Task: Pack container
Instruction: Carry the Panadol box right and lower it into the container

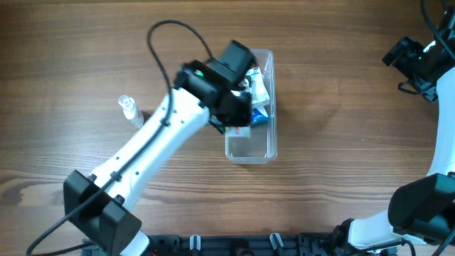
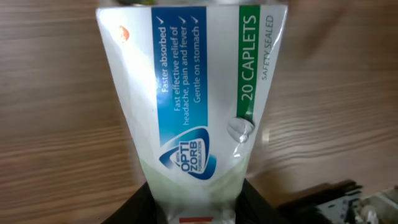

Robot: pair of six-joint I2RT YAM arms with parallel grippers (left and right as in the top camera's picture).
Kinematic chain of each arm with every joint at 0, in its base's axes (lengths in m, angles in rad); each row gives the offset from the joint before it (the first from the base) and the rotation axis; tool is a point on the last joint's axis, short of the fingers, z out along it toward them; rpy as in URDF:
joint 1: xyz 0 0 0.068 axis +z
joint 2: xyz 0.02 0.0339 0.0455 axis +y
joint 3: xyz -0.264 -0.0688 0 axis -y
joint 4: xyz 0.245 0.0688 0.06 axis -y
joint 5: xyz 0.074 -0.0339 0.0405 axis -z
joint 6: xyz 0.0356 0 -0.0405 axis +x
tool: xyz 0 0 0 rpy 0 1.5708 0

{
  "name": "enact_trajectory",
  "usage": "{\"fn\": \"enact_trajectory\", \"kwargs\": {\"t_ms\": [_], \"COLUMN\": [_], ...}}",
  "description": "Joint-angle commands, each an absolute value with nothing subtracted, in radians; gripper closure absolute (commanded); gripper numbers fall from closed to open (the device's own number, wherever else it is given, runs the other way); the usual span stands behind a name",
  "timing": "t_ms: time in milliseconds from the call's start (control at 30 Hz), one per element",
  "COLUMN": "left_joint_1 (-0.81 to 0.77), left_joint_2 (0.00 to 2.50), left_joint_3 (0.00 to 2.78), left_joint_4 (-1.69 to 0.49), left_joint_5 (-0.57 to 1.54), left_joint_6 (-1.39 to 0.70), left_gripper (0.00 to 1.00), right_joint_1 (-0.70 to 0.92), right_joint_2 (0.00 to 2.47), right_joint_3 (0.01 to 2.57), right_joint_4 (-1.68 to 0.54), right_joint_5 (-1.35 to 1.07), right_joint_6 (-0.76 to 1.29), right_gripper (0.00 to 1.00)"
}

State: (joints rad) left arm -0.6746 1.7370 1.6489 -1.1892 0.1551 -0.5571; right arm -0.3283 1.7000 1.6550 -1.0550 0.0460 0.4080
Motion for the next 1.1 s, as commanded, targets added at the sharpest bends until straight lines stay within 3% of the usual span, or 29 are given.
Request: {"fn": "enact_trajectory", "kwargs": {"t_ms": [0,233,467,767,867,933,967,1000,1067], "left_joint_1": [-0.734,-0.759,-0.773,-0.755,-0.736,-0.724,-0.725,-0.729,-0.746], "left_joint_2": [1.758,1.852,1.972,1.907,1.835,1.771,1.738,1.718,1.715], "left_joint_3": [1.663,1.663,1.663,1.737,1.829,1.858,1.858,1.858,1.857], "left_joint_4": [-1.144,-1.073,-1.050,-1.049,-1.159,-1.295,-1.377,-1.457,-1.553], "left_joint_5": [0.088,0.088,0.089,0.067,-0.051,-0.067,-0.042,0.017,0.064], "left_joint_6": [-0.711,-0.775,-0.775,-0.654,-0.628,-0.633,-0.636,-0.636,-0.636], "left_gripper": [0.63,0.57,0.59,0.63,0.54,0.54,0.57,0.70,0.82], "right_joint_1": [-0.326,-0.326,-0.326,-0.326,-0.326,-0.326,-0.326,-0.326,-0.326], "right_joint_2": [1.711,1.711,1.711,1.711,1.711,1.711,1.711,1.711,1.711], "right_joint_3": [1.650,1.650,1.650,1.650,1.650,1.650,1.650,1.650,1.650], "right_joint_4": [-1.055,-1.055,-1.055,-1.055,-1.055,-1.055,-1.055,-1.055,-1.055], "right_joint_5": [0.056,0.056,0.056,0.056,0.056,0.056,0.056,0.056,0.056], "right_joint_6": [0.421,0.422,0.422,0.422,0.422,0.422,0.422,0.422,0.421], "right_gripper": [0.00,0.00,0.00,0.00,0.00,0.00,0.00,0.00,0.00]}}
